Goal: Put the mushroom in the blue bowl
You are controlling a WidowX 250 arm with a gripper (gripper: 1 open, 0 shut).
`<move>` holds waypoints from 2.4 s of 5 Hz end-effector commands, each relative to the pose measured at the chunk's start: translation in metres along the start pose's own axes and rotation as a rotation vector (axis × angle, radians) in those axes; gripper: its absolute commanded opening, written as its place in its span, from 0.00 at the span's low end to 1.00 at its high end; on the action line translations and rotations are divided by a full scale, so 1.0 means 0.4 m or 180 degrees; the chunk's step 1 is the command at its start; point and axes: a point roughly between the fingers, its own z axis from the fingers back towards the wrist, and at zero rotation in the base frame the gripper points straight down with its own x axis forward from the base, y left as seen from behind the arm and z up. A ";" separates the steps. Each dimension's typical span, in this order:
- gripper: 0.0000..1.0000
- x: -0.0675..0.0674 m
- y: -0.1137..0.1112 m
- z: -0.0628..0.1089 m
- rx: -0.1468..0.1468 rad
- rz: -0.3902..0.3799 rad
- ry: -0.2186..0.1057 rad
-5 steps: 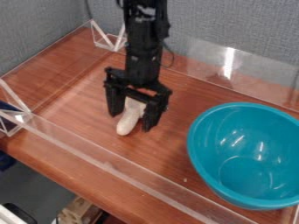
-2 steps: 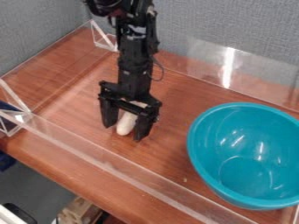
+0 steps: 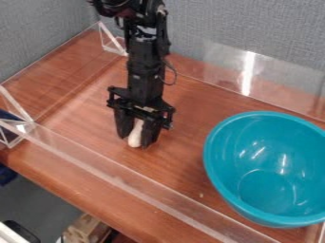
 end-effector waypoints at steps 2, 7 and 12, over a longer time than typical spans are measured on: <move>0.00 0.018 0.015 0.057 -0.0020 0.0032 -0.0277; 1.00 0.030 0.018 0.073 -0.0060 -0.0004 -0.0368; 0.00 0.054 0.025 0.030 -0.0041 -0.0078 -0.0288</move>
